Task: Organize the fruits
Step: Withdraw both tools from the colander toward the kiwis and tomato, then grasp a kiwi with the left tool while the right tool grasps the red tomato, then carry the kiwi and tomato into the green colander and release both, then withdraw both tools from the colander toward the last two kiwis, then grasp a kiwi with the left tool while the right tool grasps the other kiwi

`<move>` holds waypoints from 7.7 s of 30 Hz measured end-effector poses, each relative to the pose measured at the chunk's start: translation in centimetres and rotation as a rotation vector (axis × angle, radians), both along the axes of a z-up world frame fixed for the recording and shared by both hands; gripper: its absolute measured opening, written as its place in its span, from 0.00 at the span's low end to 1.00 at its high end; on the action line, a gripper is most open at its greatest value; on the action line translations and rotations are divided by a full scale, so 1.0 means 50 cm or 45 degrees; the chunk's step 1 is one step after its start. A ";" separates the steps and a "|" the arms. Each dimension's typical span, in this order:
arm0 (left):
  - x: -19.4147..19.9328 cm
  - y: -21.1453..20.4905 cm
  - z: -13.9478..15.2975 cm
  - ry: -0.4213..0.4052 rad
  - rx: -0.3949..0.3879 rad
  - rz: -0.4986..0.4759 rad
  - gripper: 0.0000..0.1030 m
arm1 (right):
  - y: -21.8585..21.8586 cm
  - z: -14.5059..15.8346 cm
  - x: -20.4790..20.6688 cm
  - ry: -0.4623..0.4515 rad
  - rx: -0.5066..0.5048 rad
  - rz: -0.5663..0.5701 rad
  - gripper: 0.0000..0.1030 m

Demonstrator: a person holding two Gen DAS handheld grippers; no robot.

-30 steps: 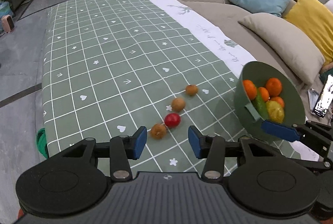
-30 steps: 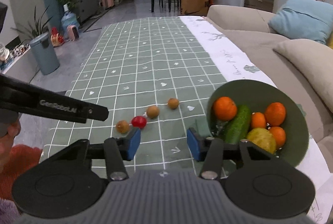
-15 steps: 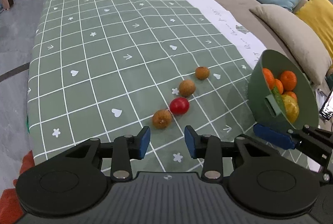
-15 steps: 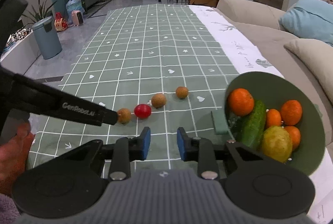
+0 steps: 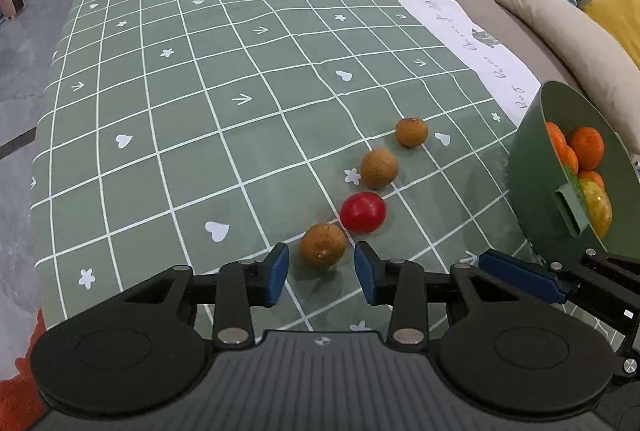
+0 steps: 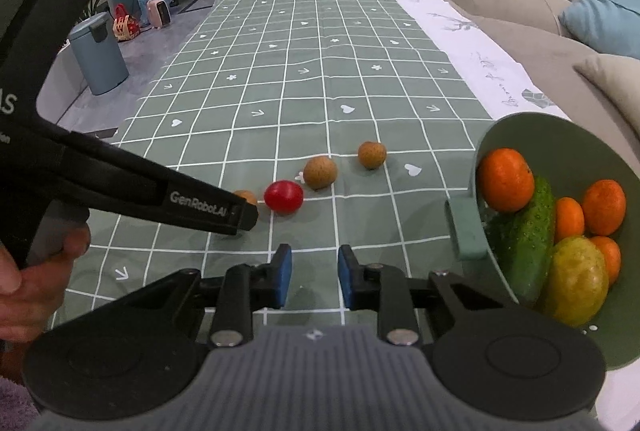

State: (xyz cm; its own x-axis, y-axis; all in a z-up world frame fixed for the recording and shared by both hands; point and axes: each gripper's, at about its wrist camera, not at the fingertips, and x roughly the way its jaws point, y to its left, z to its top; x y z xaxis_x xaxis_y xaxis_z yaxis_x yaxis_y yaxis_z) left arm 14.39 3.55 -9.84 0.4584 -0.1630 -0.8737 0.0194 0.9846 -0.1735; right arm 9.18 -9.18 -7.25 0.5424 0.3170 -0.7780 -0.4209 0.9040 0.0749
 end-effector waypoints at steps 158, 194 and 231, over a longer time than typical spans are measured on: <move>-0.066 -0.044 0.139 -0.171 -0.036 -0.150 0.45 | -0.116 0.117 -0.053 -0.175 0.032 -0.149 0.65; 0.106 -0.050 -0.009 -0.050 -0.083 -0.140 0.42 | -0.060 0.060 0.138 -0.183 -0.117 0.068 0.42; 0.088 0.073 0.054 -0.081 -0.095 0.086 0.28 | 0.053 -0.012 0.240 0.015 -0.177 0.024 0.00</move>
